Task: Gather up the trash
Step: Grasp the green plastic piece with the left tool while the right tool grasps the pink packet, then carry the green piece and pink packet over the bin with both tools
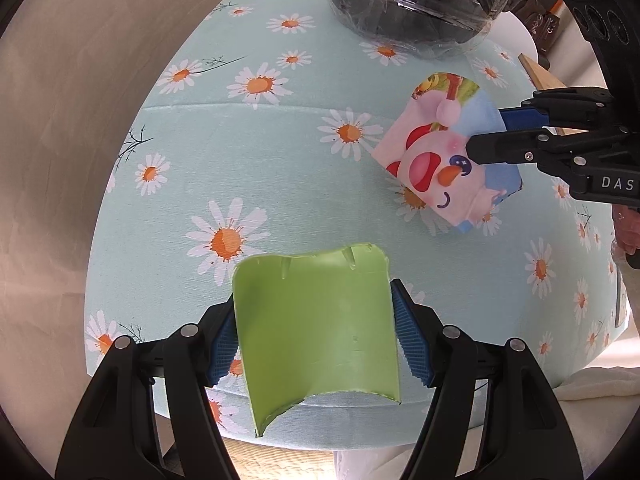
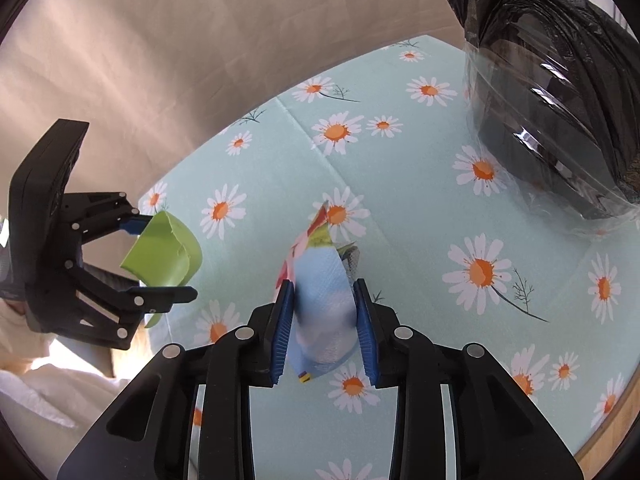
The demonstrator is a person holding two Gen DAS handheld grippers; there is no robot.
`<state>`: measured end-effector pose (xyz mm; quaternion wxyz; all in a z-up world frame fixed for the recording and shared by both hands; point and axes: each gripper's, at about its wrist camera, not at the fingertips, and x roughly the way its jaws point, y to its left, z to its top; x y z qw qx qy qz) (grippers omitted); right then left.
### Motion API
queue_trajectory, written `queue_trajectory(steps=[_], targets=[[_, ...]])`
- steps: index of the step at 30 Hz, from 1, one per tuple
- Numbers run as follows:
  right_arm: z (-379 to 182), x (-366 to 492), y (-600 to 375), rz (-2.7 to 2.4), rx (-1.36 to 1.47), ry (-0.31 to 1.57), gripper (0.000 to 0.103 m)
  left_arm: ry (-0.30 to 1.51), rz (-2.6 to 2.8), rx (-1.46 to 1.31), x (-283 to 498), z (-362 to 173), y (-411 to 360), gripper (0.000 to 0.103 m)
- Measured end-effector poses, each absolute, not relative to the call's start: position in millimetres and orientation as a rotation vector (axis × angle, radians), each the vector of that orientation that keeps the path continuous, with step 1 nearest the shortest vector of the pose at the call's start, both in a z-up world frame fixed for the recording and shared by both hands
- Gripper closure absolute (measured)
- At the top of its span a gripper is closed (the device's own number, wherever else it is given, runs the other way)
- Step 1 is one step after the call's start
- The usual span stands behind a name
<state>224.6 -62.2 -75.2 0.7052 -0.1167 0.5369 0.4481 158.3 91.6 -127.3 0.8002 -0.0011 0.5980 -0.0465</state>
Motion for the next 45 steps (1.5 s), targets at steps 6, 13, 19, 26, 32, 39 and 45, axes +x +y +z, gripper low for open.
queue_trajectory(steps=[6, 13, 19, 26, 32, 39, 45], targets=[[-55.3, 216.7, -89.5, 0.919, -0.181, 1.138, 0.075, 1.278, -0.13, 0.034, 161.2, -117.9, 79.2, 0.035], [-26.8, 211.9, -125.4, 0.826, -0.1, 1.05, 0.075, 1.24, -0.202, 0.082, 168.2, -97.1, 59.3, 0.035], [1.2, 210.6, -153.5, 0.755, -0.064, 0.977, 0.075, 1.195, -0.25, 0.158, 177.6, -77.2, 42.6, 0.035], [33.3, 210.7, -177.1, 0.724, -0.059, 0.88, 0.075, 1.141, -0.28, 0.172, 192.1, -53.2, 34.3, 0.035], [54.1, 224.3, -188.1, 0.704, -0.06, 0.806, 0.074, 1.084, -0.268, 0.208, 210.4, -24.0, 32.7, 0.035], [83.0, 244.8, -194.9, 0.689, -0.047, 0.703, 0.074, 0.985, -0.239, 0.259, 239.1, 19.7, 34.8, 0.035], [104.8, 266.5, -193.8, 0.74, -0.023, 0.64, 0.074, 0.927, -0.24, 0.259, 269.3, 43.3, 36.5, 0.035]])
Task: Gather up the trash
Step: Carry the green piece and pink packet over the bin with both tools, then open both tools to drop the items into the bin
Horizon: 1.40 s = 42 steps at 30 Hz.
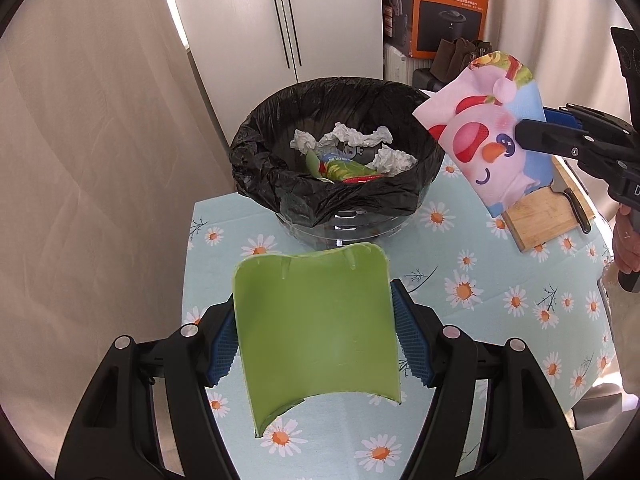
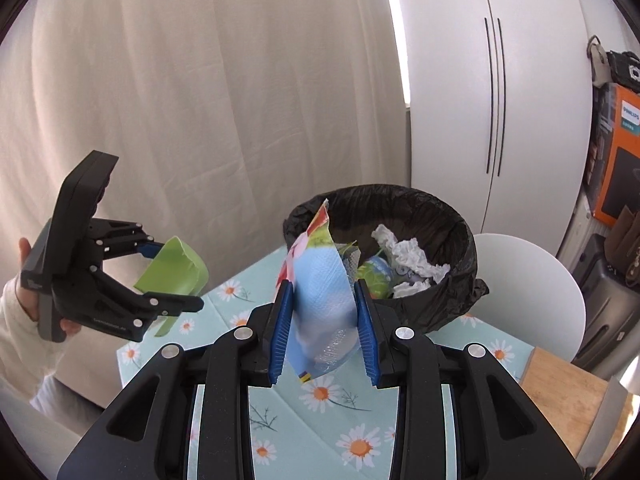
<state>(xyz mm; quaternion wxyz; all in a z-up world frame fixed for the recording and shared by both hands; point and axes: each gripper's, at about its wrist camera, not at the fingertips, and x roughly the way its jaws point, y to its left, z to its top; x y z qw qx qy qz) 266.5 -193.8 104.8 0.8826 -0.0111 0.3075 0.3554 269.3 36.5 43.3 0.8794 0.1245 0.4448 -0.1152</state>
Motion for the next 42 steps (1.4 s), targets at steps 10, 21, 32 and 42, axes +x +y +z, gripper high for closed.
queue_trajectory(steps=[10, 21, 32, 42], targets=[[116.7, 302.5, -188.6, 0.8, -0.012, 0.56, 0.074, 0.884, -0.287, 0.28, 321.8, 57.9, 27.6, 0.035], [94.2, 372.2, -188.9, 0.795, 0.018, 0.572, 0.074, 0.863, -0.377, 0.268, 387.6, 59.1, 16.7, 0.035], [60.8, 425.0, -177.7, 0.757, -0.014, 0.634, 0.073, 0.904, -0.441, 0.303, 449.3, 25.3, 3.0, 0.035], [28.6, 454.6, -160.2, 0.723, -0.041, 0.738, 0.073, 0.978, -0.48, 0.333, 473.6, -7.2, -2.8, 0.035]])
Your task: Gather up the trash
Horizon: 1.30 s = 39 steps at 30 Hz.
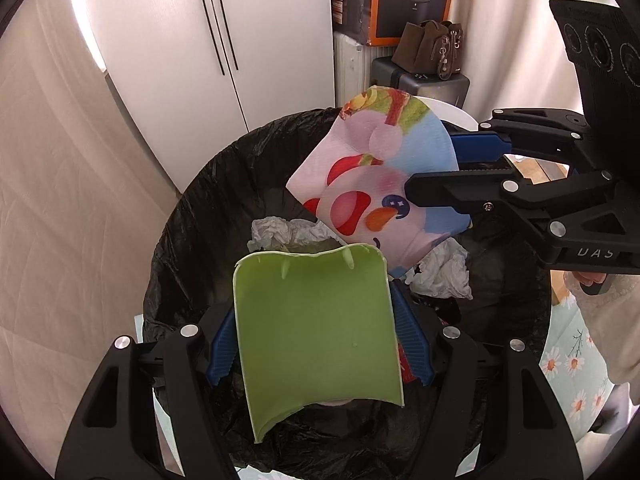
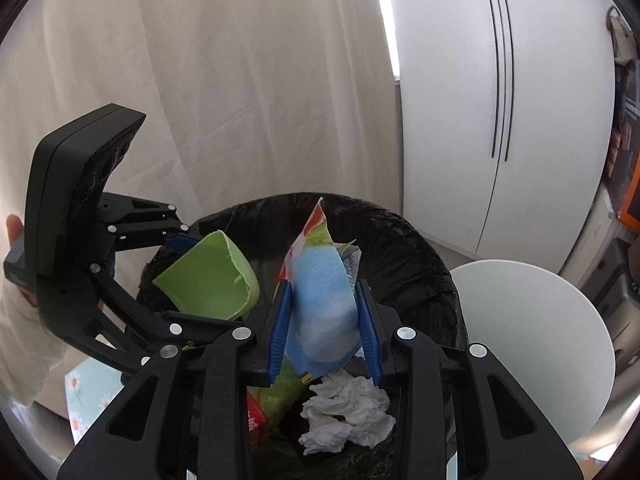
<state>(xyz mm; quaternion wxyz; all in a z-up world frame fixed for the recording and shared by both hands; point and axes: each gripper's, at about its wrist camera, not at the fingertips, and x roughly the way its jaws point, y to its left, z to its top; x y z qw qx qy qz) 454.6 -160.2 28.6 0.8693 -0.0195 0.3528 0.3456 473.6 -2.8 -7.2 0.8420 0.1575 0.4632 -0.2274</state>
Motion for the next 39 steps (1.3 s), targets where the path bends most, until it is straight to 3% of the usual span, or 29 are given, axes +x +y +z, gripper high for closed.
queue_trajectory(steps=[6, 8, 10, 12, 13, 16, 29, 39], targets=[[18.6, 459.9, -155.2, 0.699, -0.057, 0.779, 0.07, 1.021, -0.478, 0.325, 481.0, -20.7, 2.6, 0.034], [17.7, 461.2, -155.7, 0.69, -0.051, 0.783, 0.06, 1.008, -0.491, 0.29, 480.4, -16.8, 6.1, 0.031], [19.9, 455.2, -160.1, 0.662, -0.045, 0.769, 0.037, 0.976, -0.485, 0.251, 476.5, -10.1, 12.1, 0.012], [25.3, 449.6, -165.6, 0.665, -0.027, 0.756, 0.033, 0.944, -0.478, 0.222, 471.2, -2.0, 18.5, 0.011], [28.8, 446.2, -168.0, 0.657, -0.023, 0.748, 0.027, 0.927, -0.465, 0.213, 467.2, 1.9, 22.6, 0.005], [40.7, 432.0, -176.6, 0.637, -0.019, 0.718, 0.018, 0.9, -0.437, 0.169, 455.1, 11.5, 35.7, 0.006], [68.8, 353.0, -201.0, 0.591, -0.046, 0.7, 0.014, 0.831, -0.348, 0.123, 368.9, 34.2, 61.7, 0.006], [77.5, 285.3, -213.6, 0.565, -0.049, 0.707, 0.014, 0.838, -0.36, 0.069, 310.2, 21.0, 66.8, 0.006]])
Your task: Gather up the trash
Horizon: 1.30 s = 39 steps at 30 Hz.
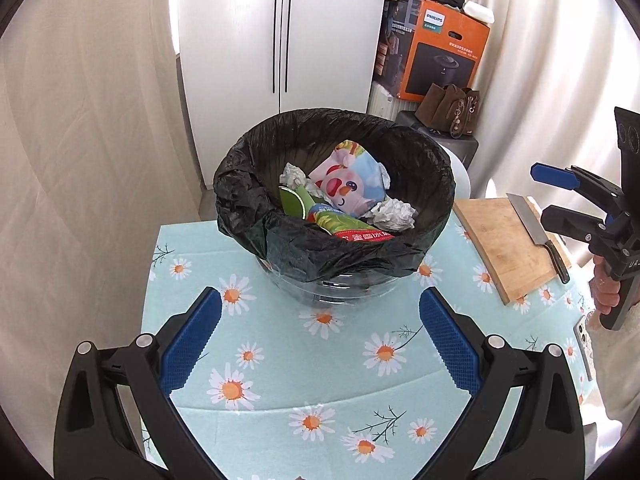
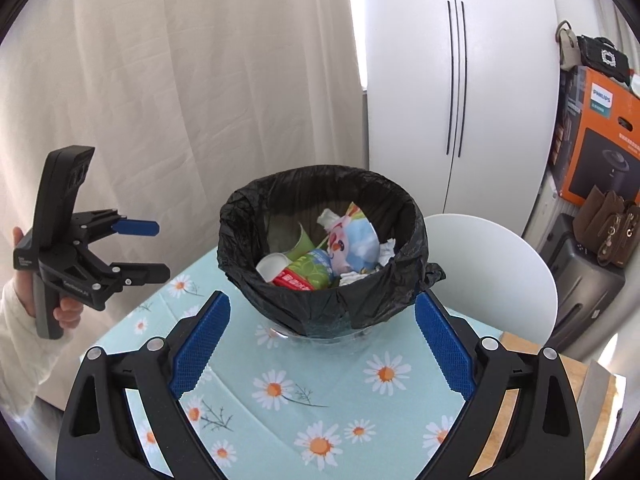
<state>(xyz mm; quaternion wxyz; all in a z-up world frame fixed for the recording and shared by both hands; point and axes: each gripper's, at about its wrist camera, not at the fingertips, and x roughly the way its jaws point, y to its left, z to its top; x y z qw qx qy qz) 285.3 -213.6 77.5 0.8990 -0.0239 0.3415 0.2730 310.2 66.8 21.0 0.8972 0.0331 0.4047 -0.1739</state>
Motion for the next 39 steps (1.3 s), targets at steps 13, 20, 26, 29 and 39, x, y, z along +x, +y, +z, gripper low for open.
queue_trajectory(steps=[13, 20, 26, 29, 39], targets=[[65.7, 220.1, -221.3, 0.544, -0.051, 0.74, 0.014, 0.782, -0.347, 0.14, 243.9, 16.7, 49.7, 0.006], [63.9, 203.7, -226.1, 0.539, -0.046, 0.739, 0.014, 0.776, -0.327, 0.153, 224.9, 19.7, 47.9, 0.006], [67.6, 197.1, -229.9, 0.539, -0.042, 0.731, 0.014, 0.769, -0.322, 0.148, 215.6, 23.9, 45.2, 0.006], [68.6, 194.6, -230.7, 0.538, -0.043, 0.728, 0.014, 0.768, -0.323, 0.157, 212.2, 25.0, 41.9, 0.006], [68.9, 190.8, -236.8, 0.515, -0.037, 0.728, 0.014, 0.773, -0.317, 0.163, 210.8, 25.6, 37.5, 0.006]])
